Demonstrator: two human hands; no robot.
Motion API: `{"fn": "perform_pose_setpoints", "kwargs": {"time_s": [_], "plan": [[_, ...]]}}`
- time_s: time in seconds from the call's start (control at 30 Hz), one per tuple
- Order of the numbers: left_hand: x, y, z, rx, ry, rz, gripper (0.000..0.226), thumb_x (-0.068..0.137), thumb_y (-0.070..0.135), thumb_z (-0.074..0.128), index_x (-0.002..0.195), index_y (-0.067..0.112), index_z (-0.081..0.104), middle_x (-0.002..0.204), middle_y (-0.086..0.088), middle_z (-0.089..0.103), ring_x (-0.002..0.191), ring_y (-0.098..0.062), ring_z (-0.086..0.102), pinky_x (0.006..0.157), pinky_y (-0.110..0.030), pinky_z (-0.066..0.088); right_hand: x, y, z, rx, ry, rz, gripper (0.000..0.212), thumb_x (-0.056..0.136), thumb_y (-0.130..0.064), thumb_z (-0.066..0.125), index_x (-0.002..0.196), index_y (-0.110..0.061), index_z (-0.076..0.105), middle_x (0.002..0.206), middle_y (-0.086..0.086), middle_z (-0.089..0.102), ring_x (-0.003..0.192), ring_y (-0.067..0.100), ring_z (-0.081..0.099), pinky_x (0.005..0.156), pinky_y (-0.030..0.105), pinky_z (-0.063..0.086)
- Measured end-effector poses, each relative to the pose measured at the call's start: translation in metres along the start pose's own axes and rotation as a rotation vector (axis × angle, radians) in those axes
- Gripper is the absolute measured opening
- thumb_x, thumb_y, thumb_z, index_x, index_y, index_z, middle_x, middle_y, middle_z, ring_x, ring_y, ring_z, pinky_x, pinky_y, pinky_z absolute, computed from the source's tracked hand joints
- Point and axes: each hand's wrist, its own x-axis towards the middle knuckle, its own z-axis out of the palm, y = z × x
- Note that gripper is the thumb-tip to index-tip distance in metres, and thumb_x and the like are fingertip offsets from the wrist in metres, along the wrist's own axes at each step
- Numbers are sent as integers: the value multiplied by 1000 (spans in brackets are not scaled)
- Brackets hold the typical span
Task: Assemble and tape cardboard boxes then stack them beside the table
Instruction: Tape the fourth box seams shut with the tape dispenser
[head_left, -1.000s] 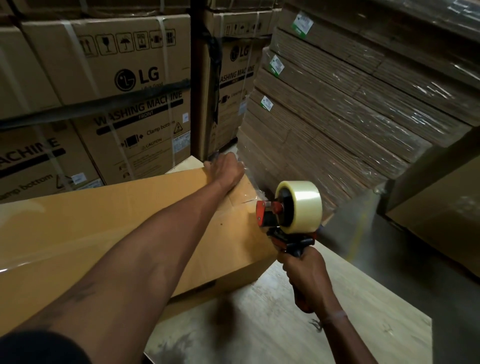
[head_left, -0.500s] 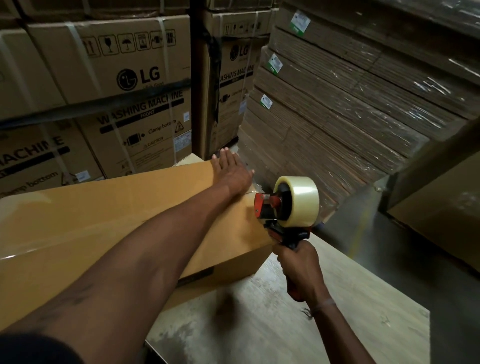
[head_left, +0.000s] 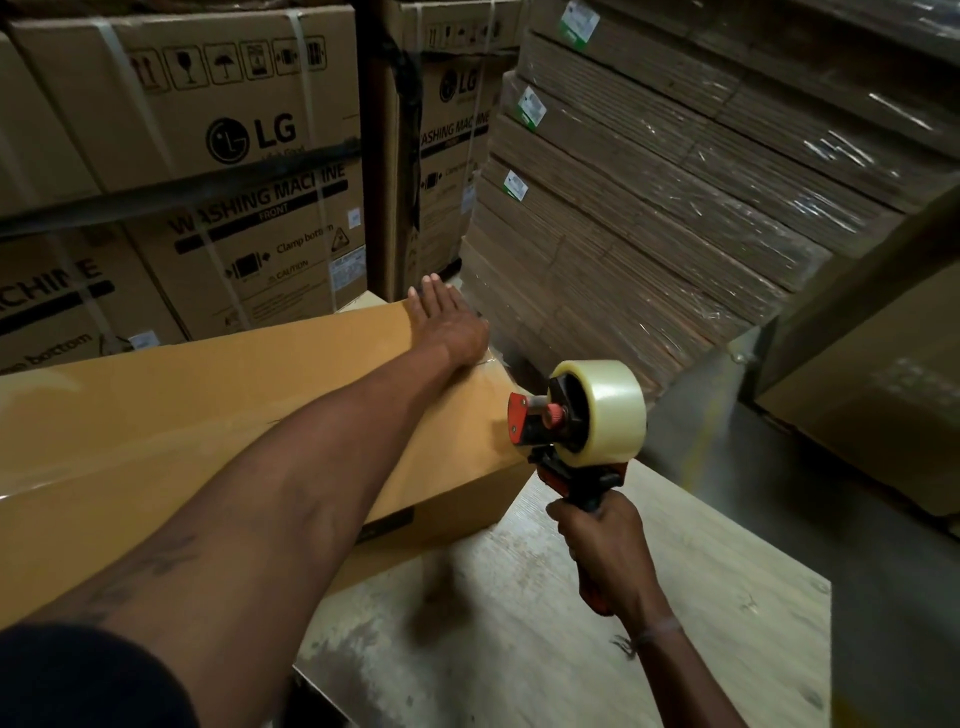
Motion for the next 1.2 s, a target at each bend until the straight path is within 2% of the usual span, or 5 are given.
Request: {"fn": "perform_pose_setpoints", "kwargs": {"time_s": [0.57,0.73,0.9,1.1,1.2], "plan": [[-1,-2,4,49,27,-2,81,108,55,19,162,1,-8,168,-24,-22,154,-40,-26,118,-66,-21,-36,90,-22,-130,31,-19,24,86,-3,74,88,16,59,57,20,46,58,21,34,61,38,28],[-2,-2,2,77,36,5,82,108,57,19,162,1,-6,168,-25,-19,155,-40,-25,117,-65,-23,-38,109,-19,-173,4,0,19,88,-1,73,85,14,62,52,5,42,51,17,28,57,38,25],[-2,-5,3,91,48,8,84,107,60,16,162,0,-5,169,-25,-18,155,-40,-24,115,-65,-25,-23,99,-15,-174,-69,-29,19,88,-4,70,105,5,69,77,28,62,65,19,43,60,36,34],[-6,-6,2,94,68,20,89,105,67,11,163,2,-8,168,-23,-21,154,-39,-27,115,-63,-25,-7,87,-13,-102,-85,39,30,88,3,65,98,-21,80,62,2,50,66,23,29,60,40,26],[-9,-10,4,118,126,59,93,101,72,5,162,4,-11,168,-21,-24,153,-38,-29,118,-61,-25,1,87,-14,-111,-85,49,20,86,2,66,102,-4,77,65,6,45,67,25,28,61,41,25]]}}
